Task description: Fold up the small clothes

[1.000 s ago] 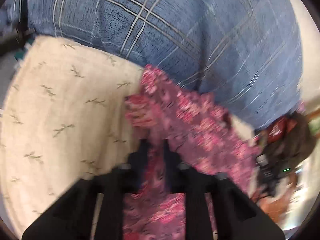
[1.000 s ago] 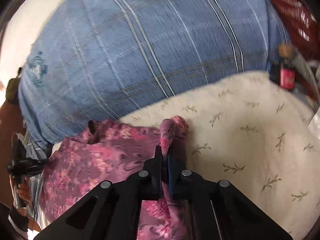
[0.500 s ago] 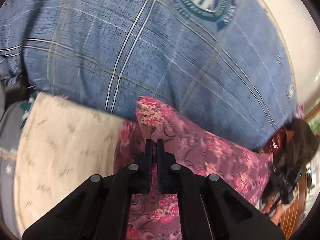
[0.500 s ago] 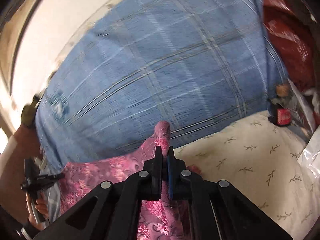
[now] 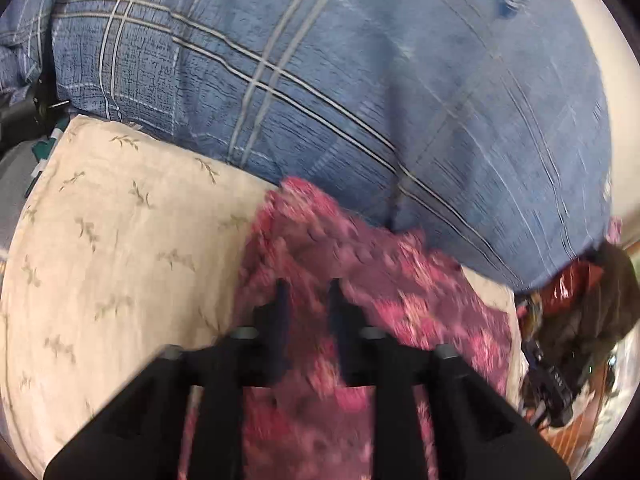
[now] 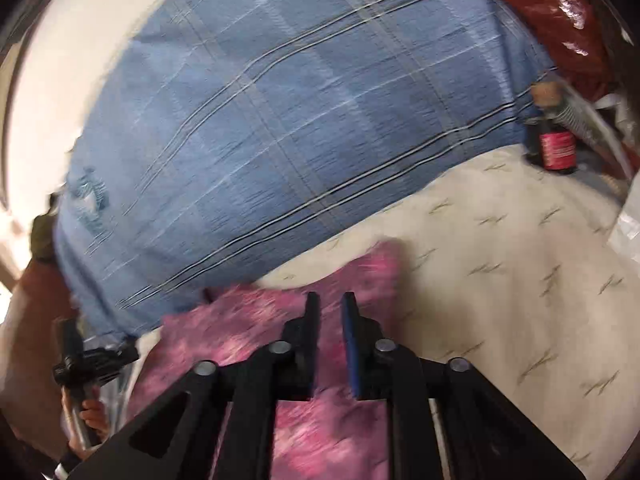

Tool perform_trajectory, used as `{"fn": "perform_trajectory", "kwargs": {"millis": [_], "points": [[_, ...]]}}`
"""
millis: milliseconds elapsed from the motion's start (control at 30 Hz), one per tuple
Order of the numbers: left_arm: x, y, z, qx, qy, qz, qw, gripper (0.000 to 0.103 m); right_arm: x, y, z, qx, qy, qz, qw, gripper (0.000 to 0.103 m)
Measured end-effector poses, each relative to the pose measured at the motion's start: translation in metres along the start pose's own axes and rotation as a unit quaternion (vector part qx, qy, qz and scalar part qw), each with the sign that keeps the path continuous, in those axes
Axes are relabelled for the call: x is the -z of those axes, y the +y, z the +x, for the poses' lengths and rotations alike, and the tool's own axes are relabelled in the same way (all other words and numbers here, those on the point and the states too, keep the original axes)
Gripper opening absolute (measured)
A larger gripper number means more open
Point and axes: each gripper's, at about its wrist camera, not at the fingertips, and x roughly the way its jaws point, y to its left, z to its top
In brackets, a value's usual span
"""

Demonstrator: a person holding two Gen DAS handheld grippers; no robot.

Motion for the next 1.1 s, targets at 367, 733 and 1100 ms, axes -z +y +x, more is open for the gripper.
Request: {"fn": "perform_trajectory", "kwargs": {"millis": [367, 733, 1100], "points": [[0.058, 0.030, -0.056, 0.053, 0.047, -0.059, 0.9957, 0.050, 0.059, 0.015, -0.066, -0.002, 0.054, 0.035, 0.998, 0.047], [0.141, 0.055, -0.043, 0.113, 0.089, -0.145, 0.9790, 0.061, 0.168, -0.034, -0.097, -0.065, 0.074, 0.168, 0.981, 0.051], [0.107, 0.056, -0.024, 0.102, 0.058, -0.213, 0.9699, 0.007, 0.136, -0.028, -0.040, -0.063, 0.040, 0.226, 0.971, 0.005]]}}
